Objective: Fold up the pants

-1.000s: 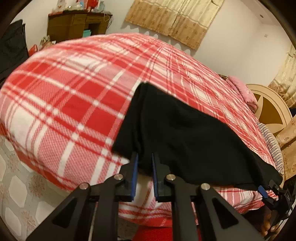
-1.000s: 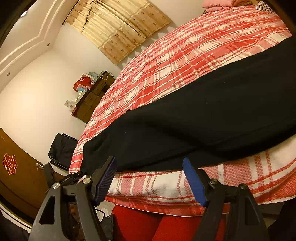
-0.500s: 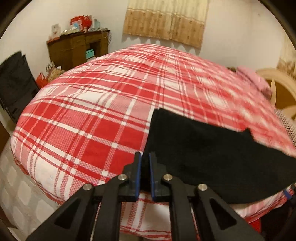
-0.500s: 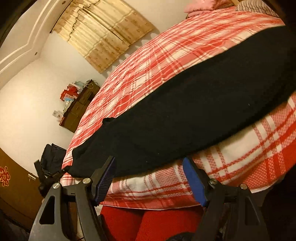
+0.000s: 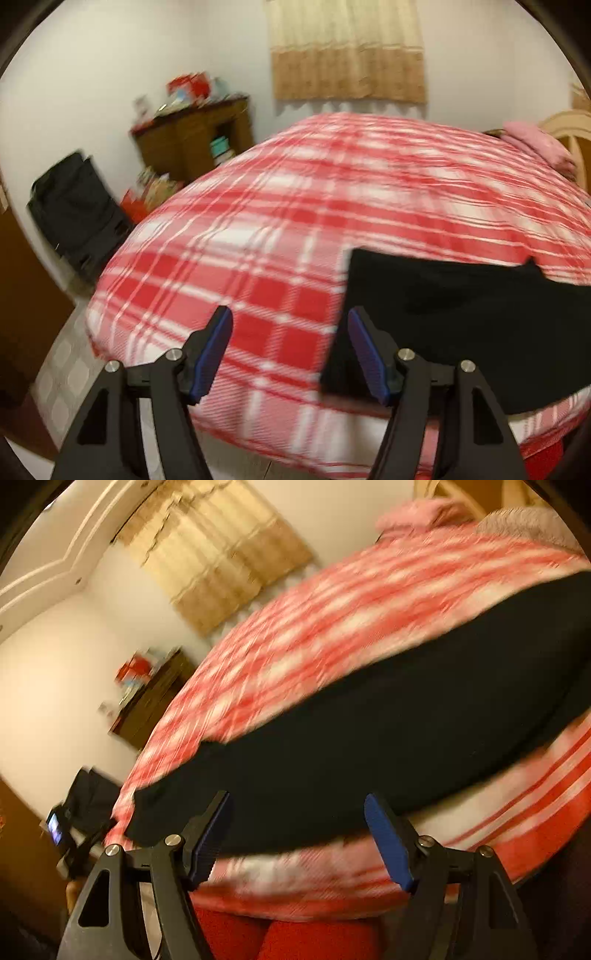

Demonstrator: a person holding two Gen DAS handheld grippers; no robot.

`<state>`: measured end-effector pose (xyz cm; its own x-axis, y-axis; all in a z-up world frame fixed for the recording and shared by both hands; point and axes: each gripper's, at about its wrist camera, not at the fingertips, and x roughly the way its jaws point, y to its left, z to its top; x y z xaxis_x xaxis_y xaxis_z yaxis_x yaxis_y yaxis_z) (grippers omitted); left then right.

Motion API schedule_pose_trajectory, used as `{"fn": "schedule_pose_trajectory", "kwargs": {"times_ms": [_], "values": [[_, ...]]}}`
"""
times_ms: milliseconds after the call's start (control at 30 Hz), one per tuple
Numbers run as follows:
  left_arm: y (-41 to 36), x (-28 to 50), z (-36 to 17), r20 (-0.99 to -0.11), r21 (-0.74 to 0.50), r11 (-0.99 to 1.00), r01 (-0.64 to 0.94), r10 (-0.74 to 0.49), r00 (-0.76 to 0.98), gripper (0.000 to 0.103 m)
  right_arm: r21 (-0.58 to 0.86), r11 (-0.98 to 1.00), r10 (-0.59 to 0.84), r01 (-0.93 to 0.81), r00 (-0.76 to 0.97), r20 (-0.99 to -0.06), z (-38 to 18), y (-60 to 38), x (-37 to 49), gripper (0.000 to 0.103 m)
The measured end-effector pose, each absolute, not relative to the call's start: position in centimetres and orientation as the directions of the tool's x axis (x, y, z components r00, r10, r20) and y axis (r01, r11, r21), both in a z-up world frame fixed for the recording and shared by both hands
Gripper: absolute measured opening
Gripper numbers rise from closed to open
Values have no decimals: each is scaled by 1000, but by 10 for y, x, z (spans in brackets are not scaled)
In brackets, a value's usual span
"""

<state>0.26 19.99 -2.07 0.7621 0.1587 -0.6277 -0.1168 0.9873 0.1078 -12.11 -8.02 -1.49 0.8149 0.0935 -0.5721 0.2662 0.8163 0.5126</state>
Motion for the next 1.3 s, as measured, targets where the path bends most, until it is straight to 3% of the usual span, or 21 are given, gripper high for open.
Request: {"fn": "schedule_pose_trajectory", "kwargs": {"times_ms": [200,333,433,600,767,900,1133,1300], "values": [[166,18,-52,-693,81,997,-13,66,718,68,487,735,-182,472,829,-529,17,-171,-177,75],[162,22,-64,-690,142,990,-22,116,714,70,491,644,-330,586,792,-513,30,-238,-222,74],[168,25,-60,-707,99,995,-34,94,701,70,559,591,-317,582,805,-502,25,-272,-237,64],[168,27,-60,-728,68,996,-50,84,680,71,500,592,-361,632,763,-536,16,-299,-233,62],[164,29,-63,-733,84,995,-54,99,674,77,491,600,-363,632,762,-537,10,-309,-224,63],[162,31,-64,-735,94,994,-56,108,670,81,598,599,-233,533,830,-507,10,-306,-211,63],[163,30,-64,-736,93,994,-48,101,670,82,622,617,-171,481,854,-491,2,-295,-199,63],[164,32,-65,-738,86,995,-50,97,668,84,735,563,-55,379,904,-424,-5,-310,-191,63]]}}
